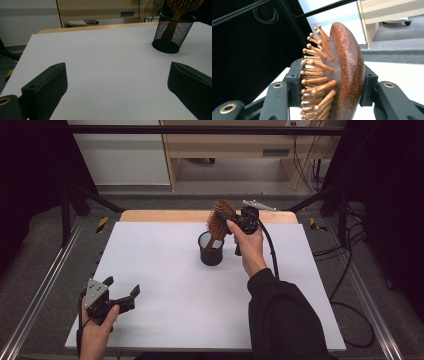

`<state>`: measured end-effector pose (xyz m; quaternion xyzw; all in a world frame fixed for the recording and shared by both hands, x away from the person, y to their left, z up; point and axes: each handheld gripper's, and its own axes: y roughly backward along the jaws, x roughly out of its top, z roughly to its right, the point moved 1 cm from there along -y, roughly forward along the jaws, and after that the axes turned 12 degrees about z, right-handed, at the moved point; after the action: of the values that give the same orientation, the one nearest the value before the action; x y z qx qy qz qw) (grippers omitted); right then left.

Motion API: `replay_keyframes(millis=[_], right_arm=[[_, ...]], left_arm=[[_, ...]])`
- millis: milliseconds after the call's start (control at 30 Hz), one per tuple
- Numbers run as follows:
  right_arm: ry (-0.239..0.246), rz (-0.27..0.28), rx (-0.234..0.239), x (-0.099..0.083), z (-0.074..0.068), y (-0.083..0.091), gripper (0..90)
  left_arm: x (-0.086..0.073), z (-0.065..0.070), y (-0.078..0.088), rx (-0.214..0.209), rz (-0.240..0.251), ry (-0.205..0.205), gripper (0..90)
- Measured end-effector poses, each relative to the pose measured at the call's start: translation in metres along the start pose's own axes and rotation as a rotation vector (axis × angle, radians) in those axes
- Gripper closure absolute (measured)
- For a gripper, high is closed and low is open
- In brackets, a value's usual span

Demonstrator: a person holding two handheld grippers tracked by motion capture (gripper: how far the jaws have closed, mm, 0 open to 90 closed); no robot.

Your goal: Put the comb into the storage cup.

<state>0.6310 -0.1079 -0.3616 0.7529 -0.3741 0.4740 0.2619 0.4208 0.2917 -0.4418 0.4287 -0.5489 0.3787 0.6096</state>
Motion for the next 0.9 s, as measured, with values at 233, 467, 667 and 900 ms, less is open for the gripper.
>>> replay_keyframes(millis=[233,467,667,900], right_arm=[[-0.007,-0.003,-0.003,0.000,0.003,0.000,49.1],[-0.019,-0.010,-0.012,0.001,0.009,0.000,48.0],[-0.018,-0.020,-0.025,0.001,0.014,0.002,46.8],[-0.027,-0.025,-0.032,0.001,0.018,0.003,45.5]], left_arm=[[0.000,0.000,0.000,-0.003,-0.001,-0.001,3.1],[0.000,0.000,0.000,-0.001,-0.001,0.000,3.1],[0.000,0.000,0.000,-0.004,-0.002,0.001,3.1],[0.000,0.000,-0.001,-0.007,-0.004,0.000,3.2]])
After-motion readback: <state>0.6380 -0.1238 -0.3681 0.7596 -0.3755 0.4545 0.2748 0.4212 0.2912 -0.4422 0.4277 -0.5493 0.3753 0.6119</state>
